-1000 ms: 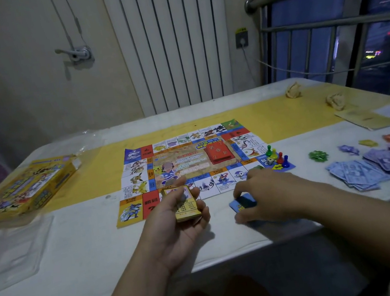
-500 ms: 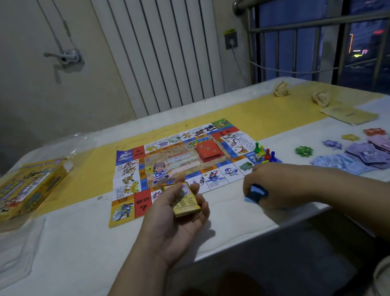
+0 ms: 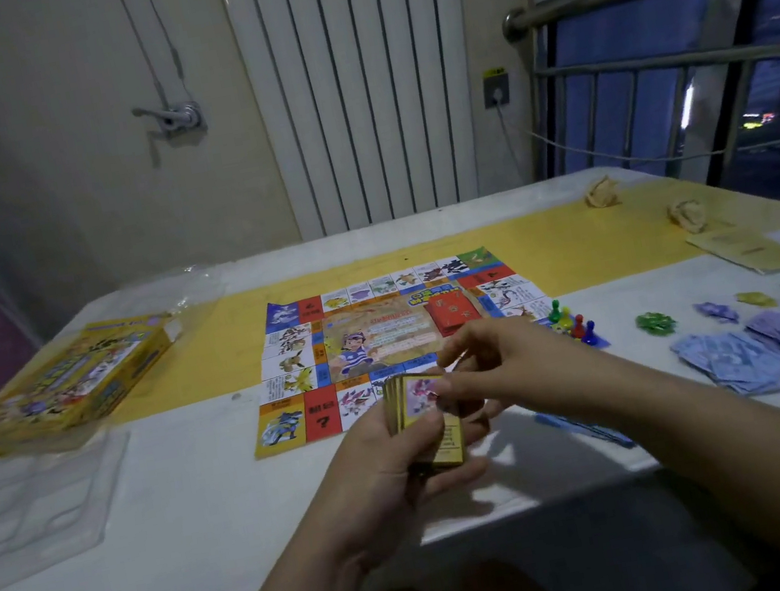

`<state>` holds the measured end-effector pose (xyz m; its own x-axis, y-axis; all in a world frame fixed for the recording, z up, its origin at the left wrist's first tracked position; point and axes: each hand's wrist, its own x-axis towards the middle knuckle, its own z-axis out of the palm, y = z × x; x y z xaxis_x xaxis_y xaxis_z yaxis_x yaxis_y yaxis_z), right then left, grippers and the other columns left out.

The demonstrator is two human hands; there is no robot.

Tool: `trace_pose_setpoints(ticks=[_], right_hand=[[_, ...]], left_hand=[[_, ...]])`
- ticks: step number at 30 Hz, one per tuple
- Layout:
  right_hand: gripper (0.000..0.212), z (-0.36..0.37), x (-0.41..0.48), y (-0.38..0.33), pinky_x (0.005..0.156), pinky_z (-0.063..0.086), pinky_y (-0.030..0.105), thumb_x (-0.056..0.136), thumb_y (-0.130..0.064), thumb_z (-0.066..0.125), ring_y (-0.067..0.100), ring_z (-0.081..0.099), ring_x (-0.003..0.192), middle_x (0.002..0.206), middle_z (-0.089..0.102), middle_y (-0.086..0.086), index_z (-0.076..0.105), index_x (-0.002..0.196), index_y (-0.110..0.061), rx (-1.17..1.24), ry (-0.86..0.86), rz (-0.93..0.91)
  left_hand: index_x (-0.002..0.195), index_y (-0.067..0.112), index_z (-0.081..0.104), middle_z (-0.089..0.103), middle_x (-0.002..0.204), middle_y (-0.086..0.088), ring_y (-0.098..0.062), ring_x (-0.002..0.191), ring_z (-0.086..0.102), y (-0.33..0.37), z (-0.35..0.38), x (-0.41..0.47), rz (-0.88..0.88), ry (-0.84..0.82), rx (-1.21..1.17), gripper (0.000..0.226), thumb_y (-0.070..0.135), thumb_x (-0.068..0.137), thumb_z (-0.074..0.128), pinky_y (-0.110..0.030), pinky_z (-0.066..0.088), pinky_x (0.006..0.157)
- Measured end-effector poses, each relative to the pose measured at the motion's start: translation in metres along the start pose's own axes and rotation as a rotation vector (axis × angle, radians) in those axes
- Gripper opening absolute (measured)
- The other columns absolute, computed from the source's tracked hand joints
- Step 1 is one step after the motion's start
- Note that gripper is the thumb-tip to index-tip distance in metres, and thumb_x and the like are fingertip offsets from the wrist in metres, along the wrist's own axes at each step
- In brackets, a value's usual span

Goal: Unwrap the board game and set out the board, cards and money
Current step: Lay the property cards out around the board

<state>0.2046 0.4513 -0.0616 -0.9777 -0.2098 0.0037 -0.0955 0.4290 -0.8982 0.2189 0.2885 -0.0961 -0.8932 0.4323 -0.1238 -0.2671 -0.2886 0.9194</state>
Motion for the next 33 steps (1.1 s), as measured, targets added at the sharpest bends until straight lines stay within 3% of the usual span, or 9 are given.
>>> trace_pose_setpoints(ticks=[6, 8, 11, 14, 16, 19, 23, 28, 33], right_hand=[[0.017, 0.030, 0.013, 0.010, 0.066, 0.052, 0.031, 0.078, -0.019, 0.074, 0.013, 0.062, 0.060, 0.066, 0.066, 0.006, 0.062, 0.069, -0.010, 0.242, -0.009, 0.102], [0.018, 0.041, 0.015, 0.013, 0.060, 0.050, 0.029, 0.082, -0.019, 0.072, 0.009, 0.058, 0.053, 0.058, 0.063, 0.001, 0.063, 0.068, -0.011, 0.208, -0.015, 0.130], [0.019, 0.052, 0.020, 0.016, 0.066, 0.051, 0.033, 0.084, -0.022, 0.070, 0.008, 0.058, 0.054, 0.052, 0.061, -0.004, 0.065, 0.067, -0.015, 0.134, -0.037, 0.164], [0.022, 0.056, 0.022, 0.011, 0.057, 0.046, 0.024, 0.086, -0.022, 0.068, 0.006, 0.056, 0.049, 0.047, 0.060, -0.006, 0.064, 0.066, -0.016, 0.051, -0.076, 0.150], [0.020, 0.058, 0.024, 0.005, 0.054, 0.045, 0.022, 0.086, -0.025, 0.068, 0.007, 0.058, 0.051, 0.054, 0.065, -0.002, 0.064, 0.068, -0.017, -0.018, -0.084, 0.116], [0.016, 0.061, 0.033, 0.000, 0.060, 0.048, 0.023, 0.085, -0.027, 0.068, 0.009, 0.062, 0.061, 0.074, 0.072, 0.007, 0.070, 0.077, -0.013, -0.156, -0.017, 0.037], [0.011, 0.077, 0.044, -0.001, 0.062, 0.047, 0.018, 0.086, -0.025, 0.068, 0.004, 0.062, 0.070, 0.081, 0.070, -0.004, 0.071, 0.090, -0.016, -0.324, -0.047, -0.011], [0.018, 0.093, 0.048, 0.004, 0.089, 0.050, 0.038, 0.086, -0.041, 0.064, 0.009, 0.059, 0.092, 0.097, 0.067, -0.011, 0.069, 0.099, -0.030, -0.628, 0.045, -0.060], [0.033, 0.097, 0.036, -0.001, 0.099, 0.038, 0.033, 0.088, -0.043, 0.060, 0.011, 0.044, 0.115, 0.122, 0.052, -0.010, 0.060, 0.119, -0.032, -0.746, 0.147, -0.150]], left_hand=[[0.110, 0.009, 0.060, 0.072, 0.093, -0.017, -0.028, 0.083, 0.071, 0.001, -0.023, -0.006, 0.056, 0.114, 0.120, 0.022, 0.002, 0.089, 0.057, -0.039, 0.058, 0.066], [0.108, 0.010, 0.059, 0.072, 0.093, -0.019, -0.033, 0.080, 0.070, -0.001, -0.031, -0.008, 0.053, 0.154, 0.177, 0.021, 0.001, 0.089, 0.058, -0.040, 0.055, 0.064], [0.112, 0.012, 0.056, 0.071, 0.093, -0.019, -0.034, 0.078, 0.070, 0.000, -0.041, -0.010, 0.032, 0.176, 0.233, 0.025, -0.001, 0.090, 0.056, -0.048, 0.057, 0.069], [0.114, 0.016, 0.054, 0.072, 0.092, -0.019, -0.034, 0.081, 0.071, 0.006, -0.048, -0.014, -0.027, 0.160, 0.243, 0.021, 0.006, 0.096, 0.050, -0.046, 0.058, 0.071], [0.113, 0.015, 0.055, 0.072, 0.091, -0.020, -0.034, 0.077, 0.070, 0.010, -0.052, -0.018, -0.043, 0.187, 0.256, 0.020, 0.007, 0.097, 0.045, -0.044, 0.057, 0.067], [0.107, 0.012, 0.058, 0.073, 0.083, -0.011, -0.024, 0.066, 0.070, 0.015, -0.064, -0.024, 0.028, 0.347, 0.236, 0.023, 0.004, 0.096, 0.040, -0.035, 0.054, 0.057], [0.102, 0.017, 0.060, 0.073, 0.081, -0.007, -0.017, 0.066, 0.070, 0.027, -0.087, -0.030, 0.160, 0.559, 0.001, 0.030, 0.000, 0.093, 0.036, -0.029, 0.055, 0.056], [0.103, 0.016, 0.060, 0.073, 0.078, -0.005, -0.016, 0.064, 0.069, 0.026, -0.093, -0.032, 0.206, 0.568, -0.038, 0.031, 0.000, 0.094, 0.035, -0.025, 0.055, 0.051], [0.105, 0.016, 0.060, 0.073, 0.077, -0.004, -0.016, 0.065, 0.070, 0.023, -0.095, -0.030, 0.228, 0.569, 0.000, 0.032, -0.001, 0.095, 0.035, -0.027, 0.056, 0.056]])
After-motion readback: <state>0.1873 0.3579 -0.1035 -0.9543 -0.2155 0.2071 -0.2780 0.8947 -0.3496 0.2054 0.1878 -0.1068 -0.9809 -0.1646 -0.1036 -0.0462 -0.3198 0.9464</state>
